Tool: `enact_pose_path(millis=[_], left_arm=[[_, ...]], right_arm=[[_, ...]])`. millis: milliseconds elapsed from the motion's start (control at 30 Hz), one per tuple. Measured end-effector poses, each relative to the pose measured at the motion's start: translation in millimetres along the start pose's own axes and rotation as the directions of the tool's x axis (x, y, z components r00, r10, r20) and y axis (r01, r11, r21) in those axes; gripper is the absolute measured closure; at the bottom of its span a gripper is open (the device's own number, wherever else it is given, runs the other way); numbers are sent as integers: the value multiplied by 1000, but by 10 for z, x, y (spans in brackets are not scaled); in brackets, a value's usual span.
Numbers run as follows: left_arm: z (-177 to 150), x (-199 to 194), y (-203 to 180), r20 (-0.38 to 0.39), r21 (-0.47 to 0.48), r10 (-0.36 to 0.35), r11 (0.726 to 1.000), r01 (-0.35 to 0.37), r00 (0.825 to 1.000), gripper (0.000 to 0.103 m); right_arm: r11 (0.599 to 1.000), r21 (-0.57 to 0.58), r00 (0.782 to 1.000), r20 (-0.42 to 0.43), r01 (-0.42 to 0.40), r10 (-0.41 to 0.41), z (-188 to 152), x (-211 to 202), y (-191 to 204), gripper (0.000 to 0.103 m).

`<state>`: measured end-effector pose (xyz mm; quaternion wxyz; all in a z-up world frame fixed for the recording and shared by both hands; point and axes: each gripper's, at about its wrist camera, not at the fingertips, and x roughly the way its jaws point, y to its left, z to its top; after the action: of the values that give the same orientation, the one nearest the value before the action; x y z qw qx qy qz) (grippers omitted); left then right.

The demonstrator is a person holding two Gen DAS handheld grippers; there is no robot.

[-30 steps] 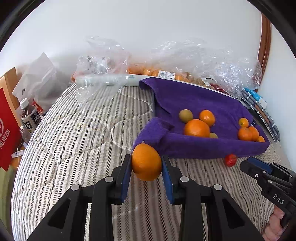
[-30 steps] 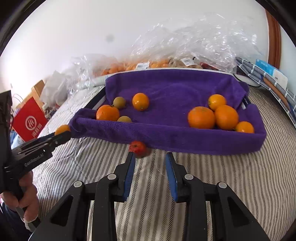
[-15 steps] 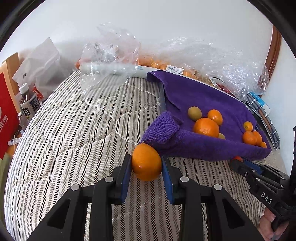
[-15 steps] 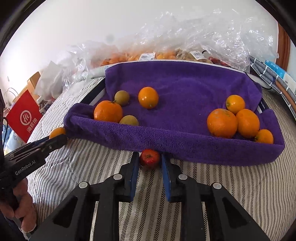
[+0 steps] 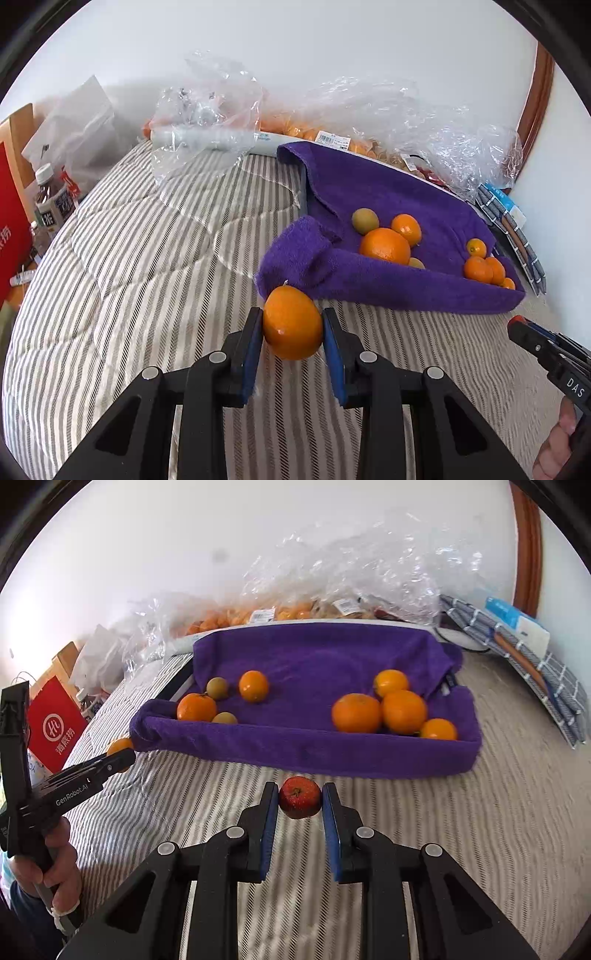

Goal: Organize fruits
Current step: 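Carry the orange and red fruit over the purple towel, then open both tools to release the fruits onto the towel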

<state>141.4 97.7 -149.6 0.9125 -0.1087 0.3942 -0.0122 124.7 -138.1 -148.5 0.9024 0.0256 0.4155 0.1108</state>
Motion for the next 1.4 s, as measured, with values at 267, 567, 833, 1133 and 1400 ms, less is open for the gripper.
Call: enact_pose_path(millis=[267,567,833,1133,1400], left_arm=[[151,-353,-264,37,19,-39,999,39,999,73],[529,-418,-511,63,58,-49,997,45,997,73],[812,-36,-642,52,95,-44,995,39,998,73],[1008,490,-796,1,96,-75,993,74,997,73],[960,803,-893,-56,118,-60,991,67,997,73]], right_arm=[[999,18,998,50,31,-32,108,-402,-227,79],[997,58,991,122,41,-48,418,-595,-456,79],[995,86,988,140,48,-59,657,-258,-688,79],[995,96,993,119,-5,-6,905,364,-684,79],[998,64,997,78,-19,14,852,761,-631,79]])
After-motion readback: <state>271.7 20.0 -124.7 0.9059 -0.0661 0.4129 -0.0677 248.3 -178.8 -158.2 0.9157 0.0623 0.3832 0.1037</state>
